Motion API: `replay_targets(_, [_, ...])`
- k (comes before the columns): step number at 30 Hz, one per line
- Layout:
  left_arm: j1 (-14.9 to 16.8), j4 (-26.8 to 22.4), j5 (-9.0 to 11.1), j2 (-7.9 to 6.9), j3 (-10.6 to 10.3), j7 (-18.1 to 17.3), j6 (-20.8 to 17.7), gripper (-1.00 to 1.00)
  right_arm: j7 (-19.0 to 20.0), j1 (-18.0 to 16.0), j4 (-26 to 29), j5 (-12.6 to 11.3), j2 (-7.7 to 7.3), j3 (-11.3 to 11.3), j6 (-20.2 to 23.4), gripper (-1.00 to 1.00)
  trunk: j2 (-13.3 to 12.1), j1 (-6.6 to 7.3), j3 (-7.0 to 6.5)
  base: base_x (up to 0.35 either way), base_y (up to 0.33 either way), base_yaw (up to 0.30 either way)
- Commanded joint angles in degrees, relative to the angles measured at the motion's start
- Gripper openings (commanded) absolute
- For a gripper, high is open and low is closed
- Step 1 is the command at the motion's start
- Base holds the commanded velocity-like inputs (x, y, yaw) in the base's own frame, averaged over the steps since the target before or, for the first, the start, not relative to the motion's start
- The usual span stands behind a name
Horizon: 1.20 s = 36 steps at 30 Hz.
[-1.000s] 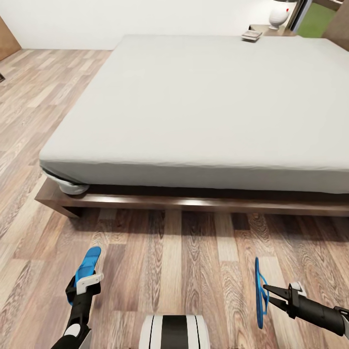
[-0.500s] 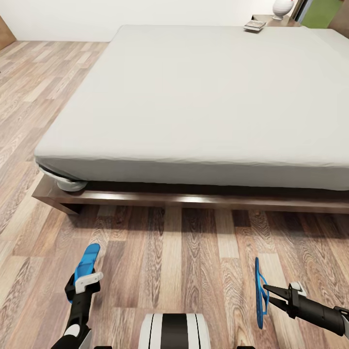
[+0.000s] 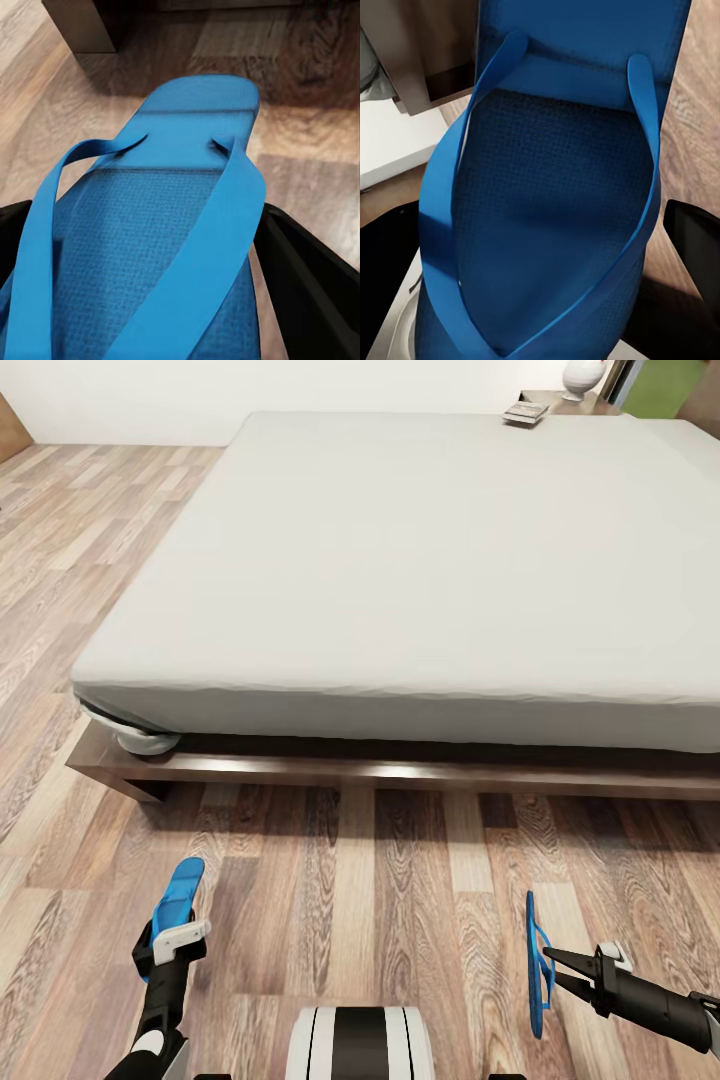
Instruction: In the bedroom, move the book from the bed onto either nightstand, and place the two sandals side by side next to the bed.
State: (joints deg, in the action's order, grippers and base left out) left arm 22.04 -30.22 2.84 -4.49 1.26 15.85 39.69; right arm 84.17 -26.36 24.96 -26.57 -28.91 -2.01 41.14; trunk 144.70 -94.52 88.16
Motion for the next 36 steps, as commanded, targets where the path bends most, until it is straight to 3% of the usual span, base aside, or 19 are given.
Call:
replay_targets(1, [0.02,0.0,0.24,-0.04,-0.12,0.15,0.67,-1.0,0.12,-0.01,0.0,-0.14,-0.01,-0.01,0.61,-1.0,0.01,0.01,0.03,0.0,0.0,0.0])
replay_targets(9, [0.02,-0.16,0.24,-0.07,-0.09,0.83,2.24,-1.0,0.12,-0.01,0.0,-0.14,-0.01,-0.01,0.61,-1.0,0.01,0.01,0.03,0.0,0.0,0.0])
replay_targets(15, [0.02,-0.19,0.24,-0.08,-0.12,4.02,2.31,-1.0,0.12,-0.01,0.0,-0.14,-0.01,-0.01,0.61,-1.0,0.09,-0.15,1.36,0.0,0.0,0.0])
replay_targets(28, [0.02,-0.1,0.15,-0.08,-0.12,4.37,2.3,-1.0,0.13,-0.01,0.0,-0.09,-0.01,-0.01,0.61,-1.0,0.27,-0.48,4.24,0.0,0.0,0.0])
replay_targets(36, [0.02,-0.04,0.15,-0.08,-0.12,4.31,2.17,-1.0,0.12,-0.01,0.0,-0.14,-0.01,-0.01,0.61,-1.0,0.27,-0.48,4.24,0.0,0.0,0.0])
